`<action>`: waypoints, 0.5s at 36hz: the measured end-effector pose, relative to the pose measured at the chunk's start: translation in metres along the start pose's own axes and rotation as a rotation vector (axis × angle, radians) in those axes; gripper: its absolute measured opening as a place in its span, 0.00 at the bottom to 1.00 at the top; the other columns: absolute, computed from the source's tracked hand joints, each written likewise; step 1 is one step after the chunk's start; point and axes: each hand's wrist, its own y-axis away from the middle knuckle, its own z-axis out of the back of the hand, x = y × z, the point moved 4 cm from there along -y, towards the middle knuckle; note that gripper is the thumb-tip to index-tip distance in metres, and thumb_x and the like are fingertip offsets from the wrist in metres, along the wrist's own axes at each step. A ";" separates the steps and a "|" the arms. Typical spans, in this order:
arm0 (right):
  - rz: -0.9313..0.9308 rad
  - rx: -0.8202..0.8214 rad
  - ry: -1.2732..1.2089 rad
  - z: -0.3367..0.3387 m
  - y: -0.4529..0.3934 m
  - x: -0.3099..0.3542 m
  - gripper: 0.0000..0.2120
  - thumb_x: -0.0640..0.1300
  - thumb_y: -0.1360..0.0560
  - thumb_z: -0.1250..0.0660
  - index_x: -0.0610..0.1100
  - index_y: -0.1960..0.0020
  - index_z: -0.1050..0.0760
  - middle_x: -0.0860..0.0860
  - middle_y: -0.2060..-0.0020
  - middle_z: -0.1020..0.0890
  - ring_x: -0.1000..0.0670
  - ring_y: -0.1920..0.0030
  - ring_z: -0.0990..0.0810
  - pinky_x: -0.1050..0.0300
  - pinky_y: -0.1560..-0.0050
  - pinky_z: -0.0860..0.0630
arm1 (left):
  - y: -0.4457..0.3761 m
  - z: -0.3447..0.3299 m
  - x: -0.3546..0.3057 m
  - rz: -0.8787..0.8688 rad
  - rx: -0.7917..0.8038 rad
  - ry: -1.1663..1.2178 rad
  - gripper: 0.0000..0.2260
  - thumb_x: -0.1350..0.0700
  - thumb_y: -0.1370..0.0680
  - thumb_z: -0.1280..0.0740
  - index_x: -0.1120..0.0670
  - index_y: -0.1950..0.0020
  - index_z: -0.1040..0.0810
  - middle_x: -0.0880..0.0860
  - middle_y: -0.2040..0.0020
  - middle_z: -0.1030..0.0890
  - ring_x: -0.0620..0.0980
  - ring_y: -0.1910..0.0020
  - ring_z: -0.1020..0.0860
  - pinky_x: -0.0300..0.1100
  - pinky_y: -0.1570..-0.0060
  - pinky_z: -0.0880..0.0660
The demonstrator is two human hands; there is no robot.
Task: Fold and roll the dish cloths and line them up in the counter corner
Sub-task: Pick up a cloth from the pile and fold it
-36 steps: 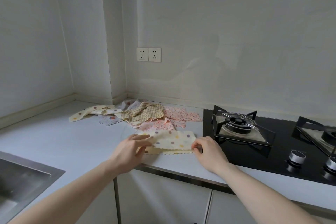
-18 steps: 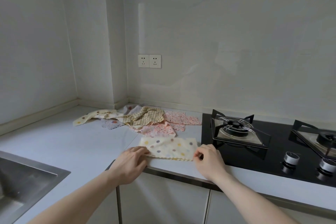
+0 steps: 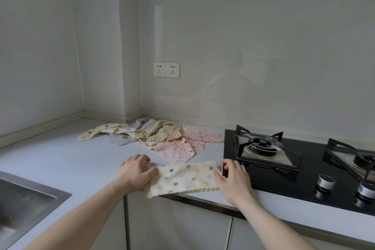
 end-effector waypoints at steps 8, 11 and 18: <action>-0.142 0.109 0.210 -0.010 -0.010 0.008 0.26 0.69 0.23 0.49 0.59 0.33 0.27 0.52 0.36 0.31 0.46 0.34 0.35 0.49 0.31 0.40 | -0.014 -0.016 0.003 -0.057 0.018 -0.055 0.20 0.38 0.20 0.43 0.43 0.31 0.31 0.46 0.27 0.29 0.50 0.28 0.32 0.46 0.30 0.39; -0.119 0.063 0.262 -0.016 -0.013 0.013 0.23 0.67 0.23 0.47 0.58 0.36 0.25 0.52 0.39 0.31 0.46 0.36 0.34 0.47 0.33 0.39 | -0.016 -0.018 0.006 -0.081 0.042 -0.025 0.19 0.40 0.19 0.43 0.43 0.30 0.31 0.46 0.26 0.30 0.49 0.27 0.32 0.45 0.28 0.40; -0.064 0.071 0.184 -0.021 -0.015 0.010 0.20 0.65 0.23 0.41 0.57 0.36 0.25 0.56 0.38 0.27 0.49 0.34 0.33 0.49 0.31 0.38 | -0.017 -0.015 0.009 -0.069 0.001 0.077 0.11 0.42 0.22 0.37 0.43 0.42 0.27 0.46 0.38 0.22 0.50 0.40 0.26 0.45 0.40 0.31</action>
